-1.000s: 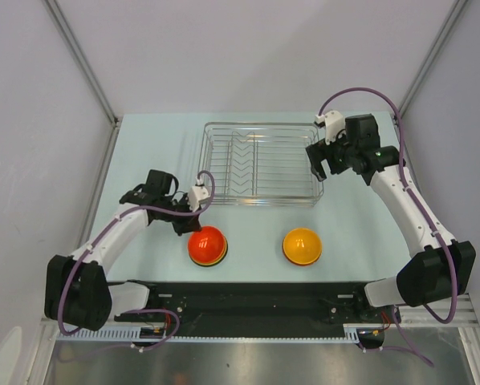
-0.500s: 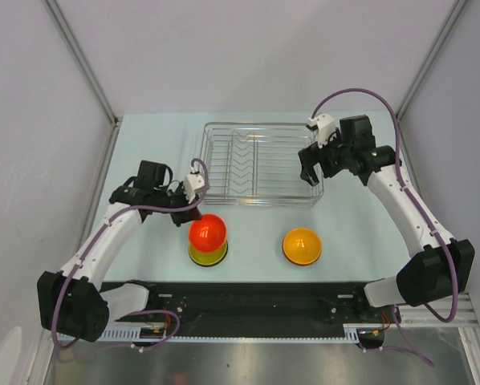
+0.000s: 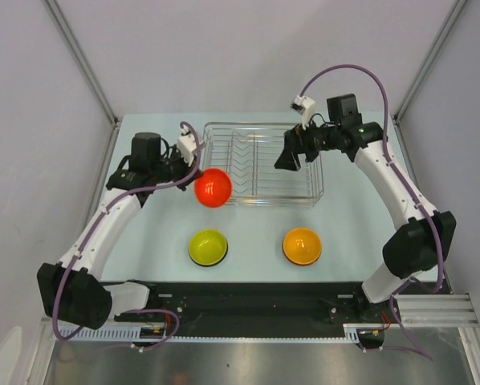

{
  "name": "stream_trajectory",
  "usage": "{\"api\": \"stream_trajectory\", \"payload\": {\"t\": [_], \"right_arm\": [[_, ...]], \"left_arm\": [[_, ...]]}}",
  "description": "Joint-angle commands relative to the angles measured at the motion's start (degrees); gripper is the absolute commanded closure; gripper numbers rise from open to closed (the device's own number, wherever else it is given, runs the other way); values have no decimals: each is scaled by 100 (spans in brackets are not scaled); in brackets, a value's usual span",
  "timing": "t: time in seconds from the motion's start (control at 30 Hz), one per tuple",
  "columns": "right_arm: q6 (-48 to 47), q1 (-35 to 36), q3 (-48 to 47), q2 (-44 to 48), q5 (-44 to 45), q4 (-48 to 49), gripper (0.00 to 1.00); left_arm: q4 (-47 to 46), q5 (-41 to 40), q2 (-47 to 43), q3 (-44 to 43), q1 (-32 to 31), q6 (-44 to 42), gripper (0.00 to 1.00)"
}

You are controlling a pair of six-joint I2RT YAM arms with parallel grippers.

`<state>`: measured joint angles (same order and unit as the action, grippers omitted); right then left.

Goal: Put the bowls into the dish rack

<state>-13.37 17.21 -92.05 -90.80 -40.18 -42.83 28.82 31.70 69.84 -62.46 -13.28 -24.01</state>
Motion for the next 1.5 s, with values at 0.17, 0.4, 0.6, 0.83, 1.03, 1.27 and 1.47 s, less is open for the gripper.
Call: {"api": "stream_trajectory", "payload": {"t": [0.17, 0.4, 0.6, 0.83, 1.03, 1.27, 1.47], "right_arm": [[677, 98, -1060, -1087, -1931, 11, 0], [809, 247, -1605, -1589, -1584, 55, 0], [888, 555, -1614, -1633, -773, 318, 3], [1038, 933, -1623, -1774, 360, 635, 11], [1020, 1232, -1491, -1748, 1337, 995, 14], [1011, 1302, -1421, -1748, 1916, 1180, 24], [836, 1548, -1245, -1608, 2523, 1250, 37]], "left_arm": [[-1079, -111, 705, -1172, -201, 678, 100], [-782, -375, 1435, -1682, -474, 740, 100], [-869, -507, 1664, -1673, -518, 819, 100], [-887, -507, 1708, -1752, -562, 1030, 100], [-808, -376, 1691, -1805, -588, 1214, 100], [-764, -358, 1629, -1761, -632, 1250, 100], [-781, -402, 1655, -1665, -632, 1241, 100]]}}
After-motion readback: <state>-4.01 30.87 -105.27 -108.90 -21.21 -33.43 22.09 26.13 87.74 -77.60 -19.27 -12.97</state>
